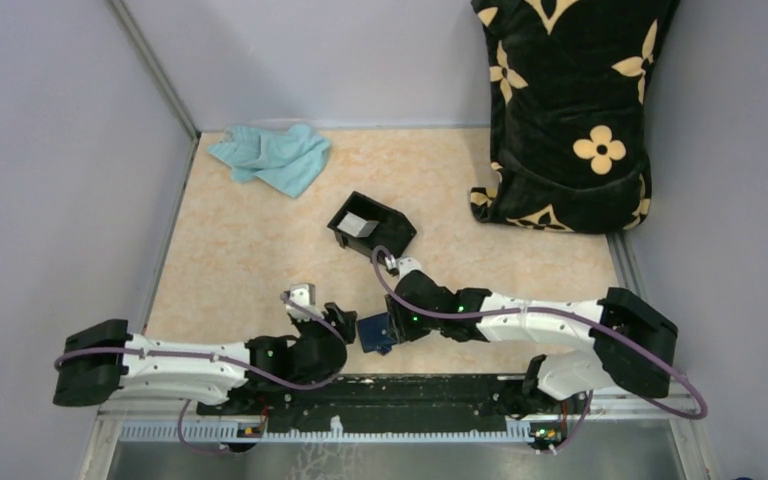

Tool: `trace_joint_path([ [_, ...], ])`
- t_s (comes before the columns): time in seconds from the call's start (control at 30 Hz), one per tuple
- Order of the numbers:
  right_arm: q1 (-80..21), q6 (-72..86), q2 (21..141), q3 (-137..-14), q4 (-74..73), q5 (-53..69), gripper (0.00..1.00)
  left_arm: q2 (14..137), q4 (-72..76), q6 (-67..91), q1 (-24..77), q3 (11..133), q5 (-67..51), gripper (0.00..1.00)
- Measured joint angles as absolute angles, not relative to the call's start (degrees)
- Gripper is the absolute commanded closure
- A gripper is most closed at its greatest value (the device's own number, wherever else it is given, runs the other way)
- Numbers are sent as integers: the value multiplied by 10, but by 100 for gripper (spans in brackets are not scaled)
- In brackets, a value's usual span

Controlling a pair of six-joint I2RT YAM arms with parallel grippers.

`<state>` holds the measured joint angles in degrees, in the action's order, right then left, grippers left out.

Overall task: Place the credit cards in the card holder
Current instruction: Close the card holder at the center of the board.

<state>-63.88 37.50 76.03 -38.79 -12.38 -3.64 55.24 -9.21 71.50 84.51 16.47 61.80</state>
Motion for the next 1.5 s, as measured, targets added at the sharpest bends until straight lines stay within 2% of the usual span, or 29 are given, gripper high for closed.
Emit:
trace_joint_path([
  [0.23,-664,389,728,-388,-167,-78,67,640,43,528,778,225,496,34],
  [0.43,-689,421,722,-366,-175,-102,79,686,102,452,716,239,402,40],
  [0.57,-692,437,723,-340,-173,-105,83,694,122,424,674,236,356,43],
  [0.8,-693,448,772,-337,-131,-103,89,717,164,398,618,208,274,51],
  [1.07,-691,452,817,-354,-85,-99,93,743,181,394,611,191,236,62],
  [1.5,-621,415,861,-393,-76,-37,93,689,236,455,602,113,234,67],
])
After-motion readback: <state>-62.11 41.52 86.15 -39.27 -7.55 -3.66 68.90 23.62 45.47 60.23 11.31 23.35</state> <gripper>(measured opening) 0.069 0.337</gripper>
